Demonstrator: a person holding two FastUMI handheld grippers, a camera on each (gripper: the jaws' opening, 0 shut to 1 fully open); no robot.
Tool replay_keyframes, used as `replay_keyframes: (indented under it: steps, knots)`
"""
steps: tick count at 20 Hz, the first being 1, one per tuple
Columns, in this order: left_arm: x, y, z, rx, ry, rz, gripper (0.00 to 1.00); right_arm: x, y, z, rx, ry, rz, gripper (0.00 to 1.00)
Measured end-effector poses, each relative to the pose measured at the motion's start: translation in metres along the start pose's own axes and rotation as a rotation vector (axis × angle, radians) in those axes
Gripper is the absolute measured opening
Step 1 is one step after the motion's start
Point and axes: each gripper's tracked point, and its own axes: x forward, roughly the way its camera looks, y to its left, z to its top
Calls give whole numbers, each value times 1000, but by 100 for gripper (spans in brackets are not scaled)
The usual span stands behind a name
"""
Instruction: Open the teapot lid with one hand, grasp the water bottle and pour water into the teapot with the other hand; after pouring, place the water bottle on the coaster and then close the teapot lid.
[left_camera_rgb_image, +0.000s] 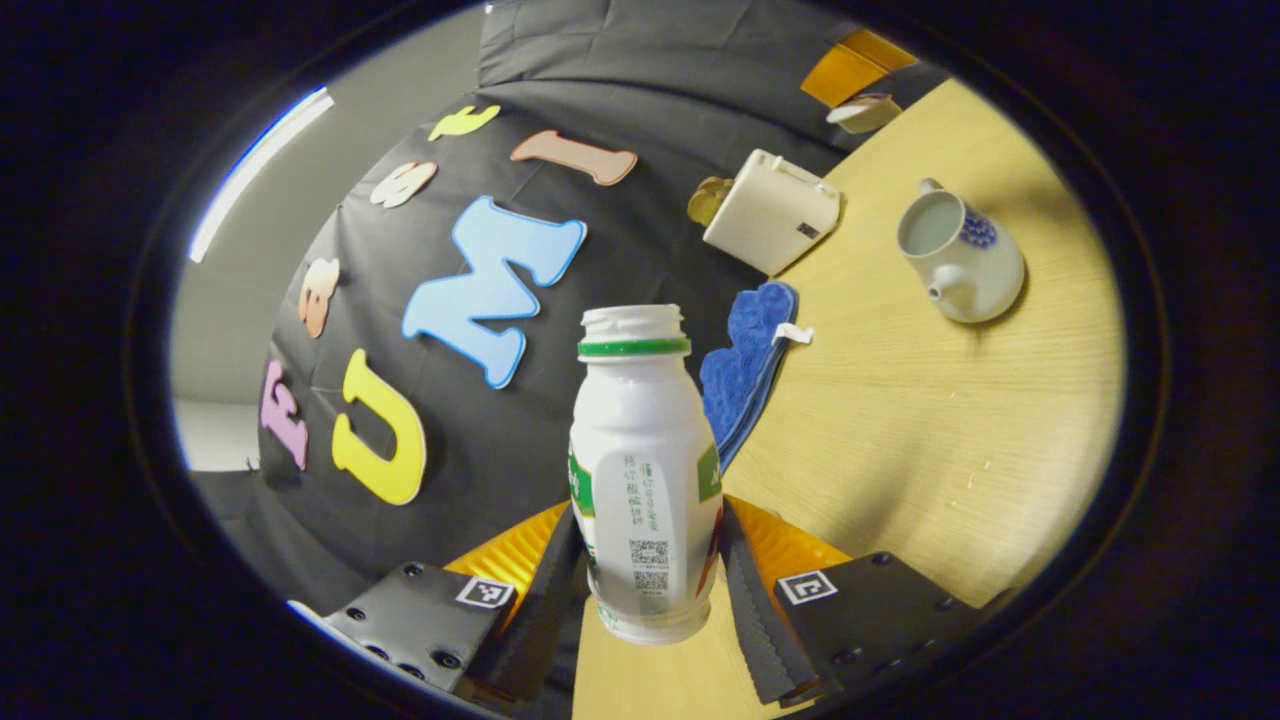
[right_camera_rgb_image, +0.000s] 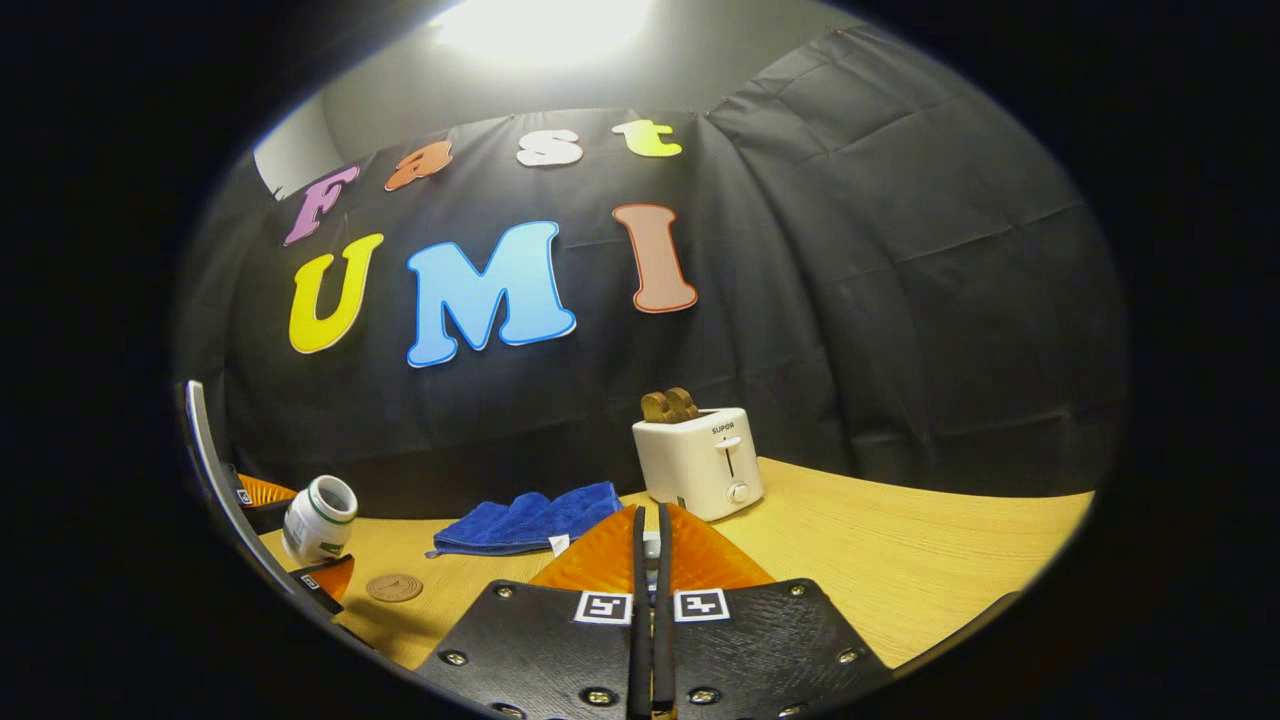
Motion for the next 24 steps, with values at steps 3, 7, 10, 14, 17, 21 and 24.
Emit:
replay_keyframes:
  steps: [3,7,10,14,17,21,24]
  knots:
    - [6,-7,13,66,-31,-28,85,-1,-5,3,16,-4,-9,1]
    - [7,-14,28,128,-55,-39,85,-2,-13,6,42,4,-21,1]
    - [11,-17,36,186,-68,-39,85,-2,-28,7,46,1,-70,1]
    - [17,-24,52,282,-93,-46,83,-5,-37,12,33,-6,-112,1]
    - [21,-31,61,335,-110,-58,82,-6,-37,12,56,-3,-105,1]
    - [20,-29,71,402,-123,-48,84,-5,-39,9,85,10,-103,1]
    - [20,-26,75,432,-136,-34,80,-6,-41,10,88,6,-110,1]
